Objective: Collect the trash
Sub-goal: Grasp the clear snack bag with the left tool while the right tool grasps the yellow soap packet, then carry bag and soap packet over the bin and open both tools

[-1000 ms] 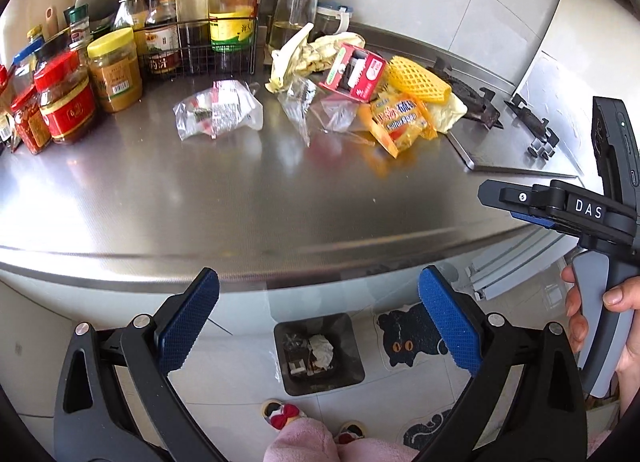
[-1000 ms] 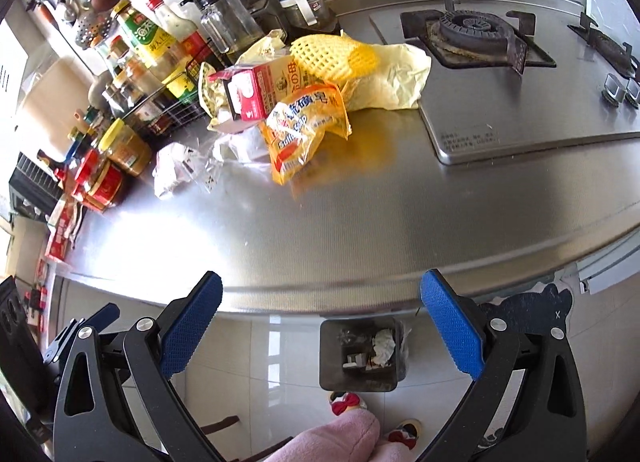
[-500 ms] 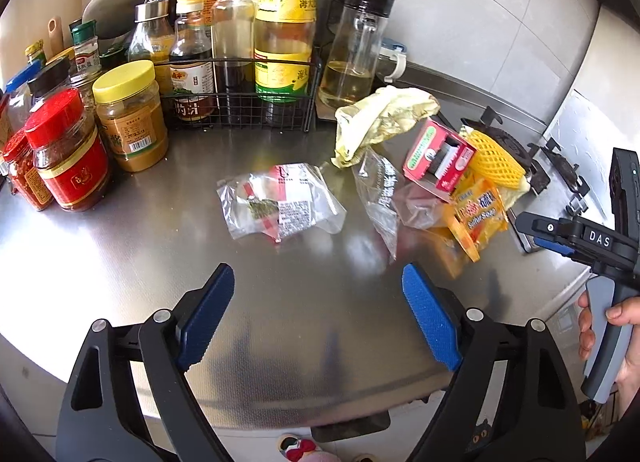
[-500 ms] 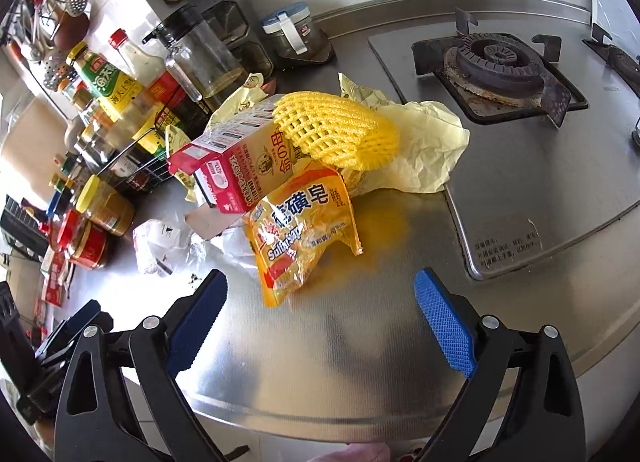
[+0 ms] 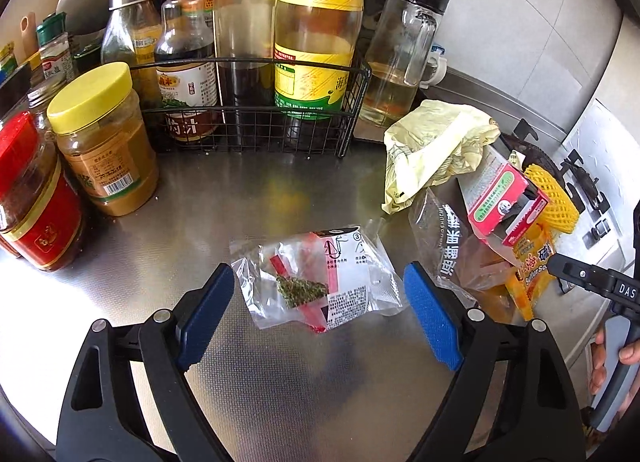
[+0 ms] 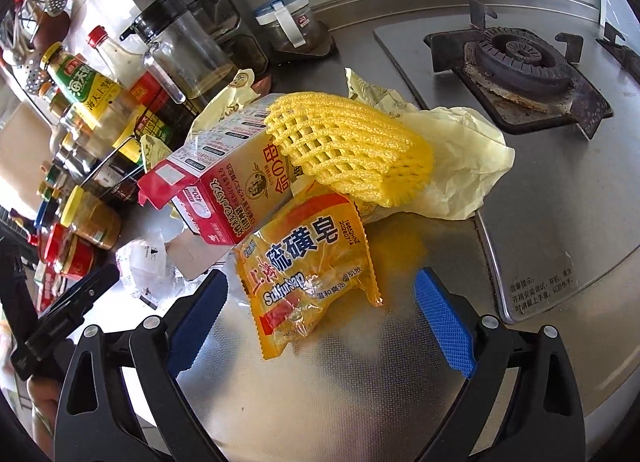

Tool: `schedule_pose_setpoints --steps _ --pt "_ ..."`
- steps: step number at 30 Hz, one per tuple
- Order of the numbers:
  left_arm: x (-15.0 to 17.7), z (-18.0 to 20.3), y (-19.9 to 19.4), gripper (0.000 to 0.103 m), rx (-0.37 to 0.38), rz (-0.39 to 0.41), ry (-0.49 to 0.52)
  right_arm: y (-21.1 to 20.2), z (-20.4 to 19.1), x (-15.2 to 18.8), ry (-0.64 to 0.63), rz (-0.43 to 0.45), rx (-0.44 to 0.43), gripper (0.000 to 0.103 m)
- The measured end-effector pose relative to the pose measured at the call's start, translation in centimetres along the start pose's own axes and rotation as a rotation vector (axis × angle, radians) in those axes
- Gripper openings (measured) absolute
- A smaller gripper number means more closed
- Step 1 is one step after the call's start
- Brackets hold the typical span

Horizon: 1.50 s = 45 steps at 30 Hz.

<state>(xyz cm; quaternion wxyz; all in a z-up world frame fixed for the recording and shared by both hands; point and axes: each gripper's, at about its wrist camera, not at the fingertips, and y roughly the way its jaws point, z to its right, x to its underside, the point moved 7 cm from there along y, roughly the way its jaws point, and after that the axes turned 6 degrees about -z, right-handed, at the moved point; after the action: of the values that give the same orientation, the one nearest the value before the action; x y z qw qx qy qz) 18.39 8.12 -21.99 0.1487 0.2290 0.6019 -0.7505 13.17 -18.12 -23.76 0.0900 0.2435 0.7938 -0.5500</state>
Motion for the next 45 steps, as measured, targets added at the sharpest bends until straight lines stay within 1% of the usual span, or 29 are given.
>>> schedule_pose_setpoints --steps 4,6,8,9,10,11,13,14,15,16,19,22,24,31,35,37,40,45 --pt "-0.2 -0.2 1.3 0.082 0.006 -0.018 0.004 0.9 0.1 0.1 0.004 -0.015 0.005 0.095" --pt "-0.2 -0.1 1.9 0.082 0.008 -0.027 0.012 1.3 0.1 0.1 -0.004 -0.027 0.007 0.086" --pt "-0.1 0.1 2.4 0.079 0.018 -0.039 0.018 1.8 0.0 0.3 -0.008 -0.046 0.005 0.067" --pt "0.0 0.2 2.6 0.073 0.026 -0.047 0.021 1.9 0.0 0.5 -0.010 -0.050 0.001 0.064" --pt "0.2 0.2 2.8 0.069 0.029 -0.054 0.022 1.9 -0.1 0.6 -0.014 -0.051 -0.001 0.057" --pt "0.3 0.3 3.0 0.067 0.033 -0.059 0.024 1.9 -0.1 0.6 -0.020 -0.051 0.002 0.048" --pt "0.6 0.4 3.3 0.056 0.043 -0.069 0.027 1.8 -0.2 0.9 -0.030 -0.052 0.002 0.037" --pt "0.6 0.4 3.4 0.053 0.049 -0.068 0.028 1.7 -0.2 0.9 -0.033 -0.055 -0.002 0.031" --pt "0.6 0.5 3.4 0.046 0.052 -0.068 0.031 1.6 -0.3 1.1 -0.037 -0.056 -0.006 0.030" --pt "0.6 0.6 3.3 0.035 0.060 -0.070 0.034 1.6 -0.3 1.1 -0.042 -0.056 -0.008 0.029" --pt "0.8 0.8 3.4 0.017 0.070 -0.080 0.036 1.1 -0.5 1.4 -0.050 -0.047 -0.022 0.027" --pt "1.1 1.1 3.2 0.007 0.072 -0.077 0.033 0.4 -0.7 2.0 -0.051 -0.036 -0.042 0.026" --pt "1.3 1.4 2.8 0.003 0.068 -0.069 0.039 -0.2 -0.9 2.3 -0.058 -0.025 -0.054 0.025" --pt "2.2 2.9 -0.3 0.000 0.052 -0.020 0.053 -2.8 -1.4 3.0 -0.077 0.001 -0.102 0.025" --pt "3.5 3.7 -2.8 0.000 0.040 0.010 0.051 -4.0 -1.9 4.6 -0.101 -0.009 -0.137 0.025" --pt "4.4 3.9 -4.1 0.000 0.026 0.023 0.047 -4.5 -2.1 5.7 -0.117 -0.022 -0.159 0.025" --pt "6.3 4.4 -5.9 0.000 0.018 0.034 0.037 -5.2 -2.2 7.5 -0.139 -0.035 -0.172 0.025" --pt "10.2 5.6 -8.6 0.000 0.009 0.045 0.025 -6.3 -2.1 11.0 -0.169 -0.064 -0.192 0.025"
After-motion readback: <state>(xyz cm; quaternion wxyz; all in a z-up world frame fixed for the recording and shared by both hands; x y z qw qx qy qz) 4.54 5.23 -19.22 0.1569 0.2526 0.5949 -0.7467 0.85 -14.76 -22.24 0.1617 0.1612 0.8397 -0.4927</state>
